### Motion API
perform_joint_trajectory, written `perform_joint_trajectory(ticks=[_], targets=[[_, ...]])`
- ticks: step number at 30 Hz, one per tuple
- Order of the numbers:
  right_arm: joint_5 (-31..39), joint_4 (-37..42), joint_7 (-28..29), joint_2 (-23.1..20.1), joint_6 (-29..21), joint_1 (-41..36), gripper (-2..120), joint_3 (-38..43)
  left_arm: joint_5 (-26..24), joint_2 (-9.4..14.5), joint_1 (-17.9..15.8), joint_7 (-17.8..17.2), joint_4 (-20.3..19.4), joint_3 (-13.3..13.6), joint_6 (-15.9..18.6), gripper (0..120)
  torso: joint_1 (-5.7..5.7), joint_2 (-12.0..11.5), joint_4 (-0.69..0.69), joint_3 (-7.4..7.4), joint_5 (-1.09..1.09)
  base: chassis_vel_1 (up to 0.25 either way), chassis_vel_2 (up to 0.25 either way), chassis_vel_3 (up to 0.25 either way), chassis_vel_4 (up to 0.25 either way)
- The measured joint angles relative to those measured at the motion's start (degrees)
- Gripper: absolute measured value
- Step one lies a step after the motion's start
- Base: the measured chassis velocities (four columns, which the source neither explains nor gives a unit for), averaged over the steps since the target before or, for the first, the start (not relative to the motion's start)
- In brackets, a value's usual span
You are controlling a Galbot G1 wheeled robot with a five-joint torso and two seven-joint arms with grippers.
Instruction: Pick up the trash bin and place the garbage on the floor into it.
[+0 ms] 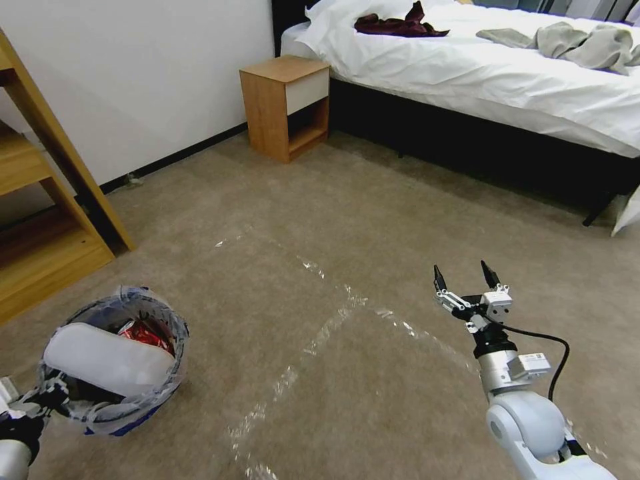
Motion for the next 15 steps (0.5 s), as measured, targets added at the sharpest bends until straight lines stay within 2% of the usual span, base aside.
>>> perform_joint_trajectory(ticks=[15], targets=[[-0.31, -0.42, -0.01, 0.32, 0.25, 0.27, 100, -0.83, 0.02, 0.09, -0.11, 0.08, 0.25, 0.03, -0.09, 1, 0.00, 0.00, 0.01, 0.00, 0.00, -0.200, 0.198, 0.195, -0.202]])
